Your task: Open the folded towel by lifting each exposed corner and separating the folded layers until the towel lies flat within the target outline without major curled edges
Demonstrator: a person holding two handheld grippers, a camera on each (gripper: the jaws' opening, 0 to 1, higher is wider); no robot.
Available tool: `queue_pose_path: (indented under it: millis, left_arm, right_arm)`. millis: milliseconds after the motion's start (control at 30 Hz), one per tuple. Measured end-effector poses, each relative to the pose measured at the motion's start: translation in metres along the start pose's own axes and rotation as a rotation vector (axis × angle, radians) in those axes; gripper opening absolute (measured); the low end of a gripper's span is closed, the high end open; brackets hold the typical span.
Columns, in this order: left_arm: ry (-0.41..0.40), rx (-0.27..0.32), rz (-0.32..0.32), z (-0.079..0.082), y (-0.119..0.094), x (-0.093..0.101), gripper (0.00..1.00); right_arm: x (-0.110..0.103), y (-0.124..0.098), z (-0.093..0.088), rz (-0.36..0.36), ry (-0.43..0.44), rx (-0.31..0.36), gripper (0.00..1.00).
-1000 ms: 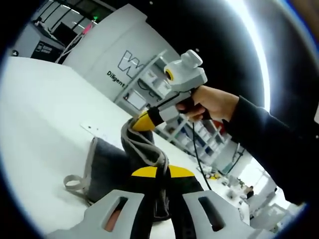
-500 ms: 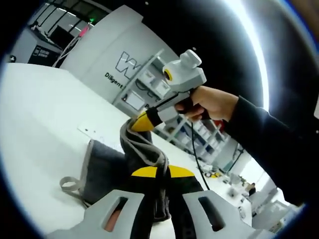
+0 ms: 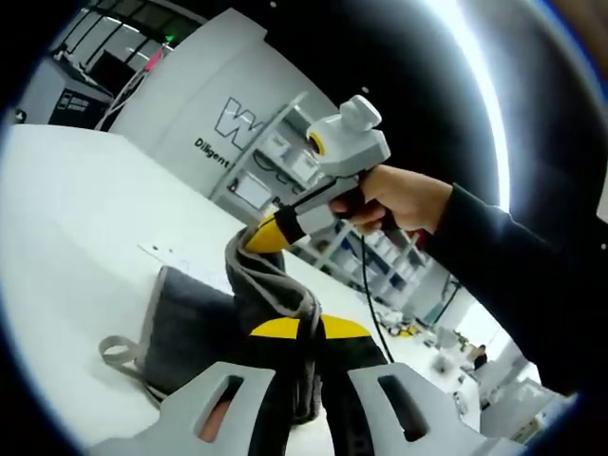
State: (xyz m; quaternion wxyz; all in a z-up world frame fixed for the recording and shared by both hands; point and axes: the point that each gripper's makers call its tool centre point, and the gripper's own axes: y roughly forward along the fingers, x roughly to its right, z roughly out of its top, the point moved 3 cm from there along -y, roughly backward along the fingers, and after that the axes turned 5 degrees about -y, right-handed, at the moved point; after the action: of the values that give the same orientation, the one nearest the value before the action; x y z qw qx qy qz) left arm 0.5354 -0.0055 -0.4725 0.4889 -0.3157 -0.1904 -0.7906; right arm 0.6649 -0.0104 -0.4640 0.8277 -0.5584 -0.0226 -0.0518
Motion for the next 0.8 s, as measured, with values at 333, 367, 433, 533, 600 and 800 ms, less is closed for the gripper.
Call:
queue_pose_path:
  millis: [333,367,433,533,600,800]
  left_arm:
    - [0.019,-0.006,-0.001,0.002,0.004,0.004,0.04]
    - [0.020,-0.007,-0.002,0.001,0.005,0.005,0.04]
    - [0.023,-0.008,-0.005,0.000,0.007,0.007,0.04]
    - [0.036,-0.016,-0.009,-0.003,0.010,0.012,0.04]
    - [0.042,-0.018,-0.013,-0.004,0.011,0.015,0.04]
    - [0.046,-0.022,-0.016,-0.008,0.013,0.019,0.04]
  right_arm:
    - [-0.003,-0.003,-0.008,-0.006,0.017,0.033,0.03]
    - [-0.003,-0.004,-0.009,-0.007,0.017,0.035,0.03]
    - [-0.004,-0.004,-0.010,-0.008,0.019,0.040,0.03]
    - [-0.005,-0.006,-0.014,-0.008,0.022,0.043,0.03]
    - [-0.005,-0.008,-0.016,-0.010,0.023,0.048,0.03]
    - [-0.007,-0.011,-0.023,-0.015,0.034,0.054,0.03]
